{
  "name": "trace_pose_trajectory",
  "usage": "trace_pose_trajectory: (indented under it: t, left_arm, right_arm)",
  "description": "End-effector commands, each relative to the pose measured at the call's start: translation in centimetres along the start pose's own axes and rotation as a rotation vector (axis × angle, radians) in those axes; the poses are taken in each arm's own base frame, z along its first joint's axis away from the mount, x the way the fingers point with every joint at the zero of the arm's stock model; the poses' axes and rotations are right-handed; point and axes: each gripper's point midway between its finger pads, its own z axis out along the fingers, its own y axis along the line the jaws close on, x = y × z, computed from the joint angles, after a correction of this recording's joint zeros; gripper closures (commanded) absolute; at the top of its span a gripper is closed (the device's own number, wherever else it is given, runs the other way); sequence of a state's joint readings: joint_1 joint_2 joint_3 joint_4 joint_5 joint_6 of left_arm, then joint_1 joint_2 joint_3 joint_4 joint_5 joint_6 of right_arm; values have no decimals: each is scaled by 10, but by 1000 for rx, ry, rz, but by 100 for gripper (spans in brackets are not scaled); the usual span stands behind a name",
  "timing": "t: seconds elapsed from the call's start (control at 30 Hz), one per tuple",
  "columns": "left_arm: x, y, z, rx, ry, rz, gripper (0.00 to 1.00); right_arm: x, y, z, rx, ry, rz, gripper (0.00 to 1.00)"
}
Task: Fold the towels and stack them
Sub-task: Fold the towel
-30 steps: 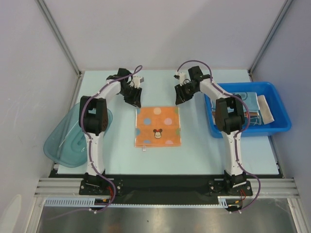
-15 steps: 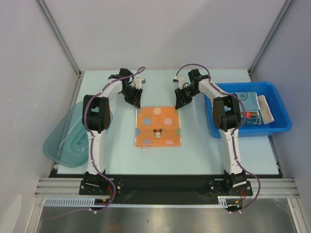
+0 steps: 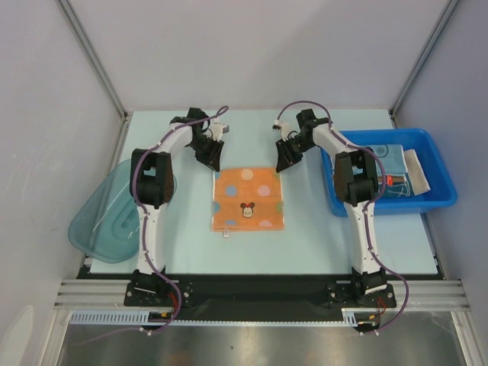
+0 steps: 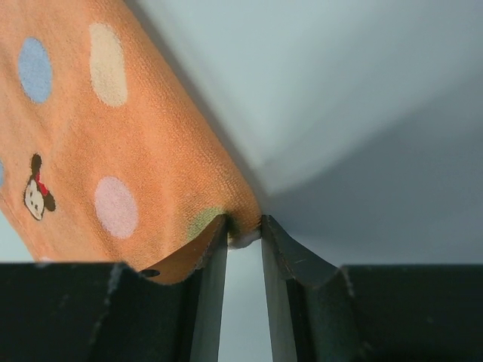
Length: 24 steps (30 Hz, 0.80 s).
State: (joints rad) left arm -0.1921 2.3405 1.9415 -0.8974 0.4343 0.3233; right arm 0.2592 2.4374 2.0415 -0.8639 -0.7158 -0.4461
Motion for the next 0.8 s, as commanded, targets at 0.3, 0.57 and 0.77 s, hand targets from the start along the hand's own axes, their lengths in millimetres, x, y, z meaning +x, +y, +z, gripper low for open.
trace_pose_trajectory:
  t: [0.3, 0.57, 0.77]
  left_arm:
    - [-66, -33, -80, 32, -295, 36, 77]
    - [-14, -48, -42, 111, -125, -44, 96]
    - [-3, -40, -20, 70, -88, -97, 100]
  right_arm:
    - [-12, -3, -9, 24, -22, -11, 71]
    - [-19, 2, -13, 13, -45, -15, 70]
    - [-22, 1, -12, 13, -60, -12, 70]
